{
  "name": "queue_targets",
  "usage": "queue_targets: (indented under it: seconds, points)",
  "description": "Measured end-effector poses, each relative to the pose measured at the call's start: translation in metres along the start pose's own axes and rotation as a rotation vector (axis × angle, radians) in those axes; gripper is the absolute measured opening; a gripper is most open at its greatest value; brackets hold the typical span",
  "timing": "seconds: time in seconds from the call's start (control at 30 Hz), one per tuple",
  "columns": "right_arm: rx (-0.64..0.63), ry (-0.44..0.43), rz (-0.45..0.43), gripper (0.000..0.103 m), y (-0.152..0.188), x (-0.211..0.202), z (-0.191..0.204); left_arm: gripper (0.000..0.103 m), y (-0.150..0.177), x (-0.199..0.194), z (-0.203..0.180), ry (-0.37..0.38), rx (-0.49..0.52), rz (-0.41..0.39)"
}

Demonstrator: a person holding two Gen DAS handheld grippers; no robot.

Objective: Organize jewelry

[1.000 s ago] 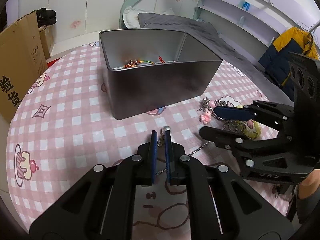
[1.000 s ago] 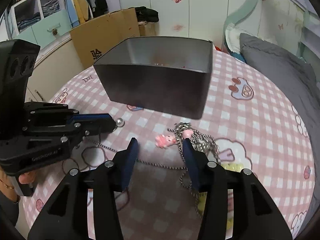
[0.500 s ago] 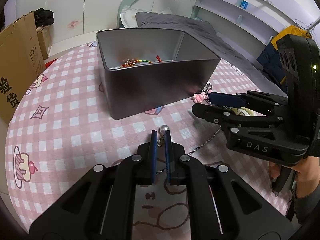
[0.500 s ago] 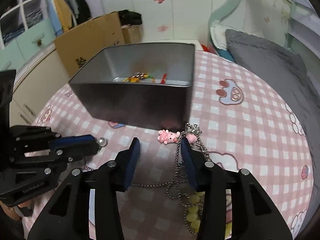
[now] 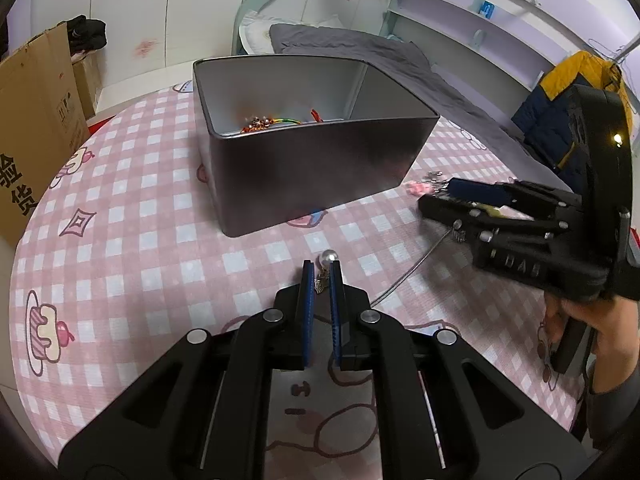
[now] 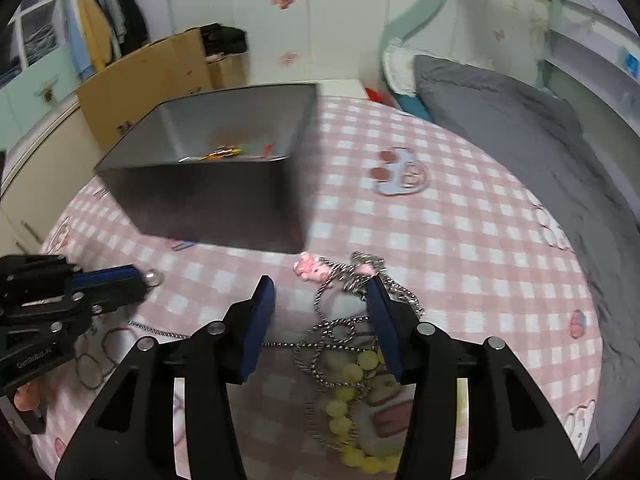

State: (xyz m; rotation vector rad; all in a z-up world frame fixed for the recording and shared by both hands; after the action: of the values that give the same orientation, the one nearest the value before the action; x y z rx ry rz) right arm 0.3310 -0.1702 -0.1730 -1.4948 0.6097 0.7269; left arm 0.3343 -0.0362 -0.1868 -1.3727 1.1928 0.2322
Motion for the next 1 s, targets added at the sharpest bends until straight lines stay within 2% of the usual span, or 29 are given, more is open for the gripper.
queue_targets:
  seconds: [0.07,0.13,0.3,0.43,0.53,0.7,0.83,0.87,0.9,0.97,1.0]
  points:
    - [0.005,0.003,-0.018,0.046,0.001,-0.006,-0.005,0.008,0.0,0.0,0.001,-0.002,0.003,0.001]
    - [-0.02,-0.035,-0.034,0.046,0.003,-0.013,0.0,0.008,0.001,0.0,0.0,-0.004,0.005,0.001]
    - [-0.165,0.0,-0.075,0.046,0.006,-0.026,0.011,0.008,0.001,-0.001,-0.002,-0.009,0.01,0.002]
    - [-0.218,-0.018,-0.08,0.046,0.002,-0.023,0.012,0.008,0.002,0.0,-0.007,-0.007,0.016,0.004]
    - [-0.284,-0.065,-0.057,0.045,-0.002,-0.01,0.015,0.008,0.001,0.001,-0.01,0.003,0.012,0.006]
    - [-0.358,-0.103,-0.008,0.036,-0.007,0.009,0.012,0.008,-0.003,0.004,-0.011,0.002,0.012,0.011]
    - [-0.339,-0.131,0.026,0.035,-0.009,0.014,0.005,0.008,-0.007,0.007,-0.014,-0.001,0.017,0.014]
    - [-0.338,-0.133,0.027,0.032,-0.009,0.013,0.004,0.008,-0.009,0.007,-0.014,-0.002,0.017,0.015]
    - [-0.334,-0.133,0.028,0.023,-0.009,0.013,0.003,0.008,-0.01,0.008,-0.015,-0.004,0.02,0.016]
    - [-0.319,-0.135,0.033,0.014,-0.009,0.014,0.003,0.008,-0.011,0.009,-0.016,-0.013,0.03,0.015]
    - [-0.313,-0.131,0.032,0.013,-0.008,0.013,0.003,0.008,-0.011,0.01,-0.016,-0.018,0.032,0.015]
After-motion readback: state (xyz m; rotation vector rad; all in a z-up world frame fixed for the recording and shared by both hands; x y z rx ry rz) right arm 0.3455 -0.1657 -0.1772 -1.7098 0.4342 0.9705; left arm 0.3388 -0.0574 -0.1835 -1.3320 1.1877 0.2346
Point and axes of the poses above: each gripper's, at about its wrist camera, not at the fingertips, and x roughly the way its jaws point, z to its left, y to its underside, the point moved 5 cm from there along x, roughly the way its jaws point, and after that the axes turned 2 degrees about y, right-handed, at the moved point
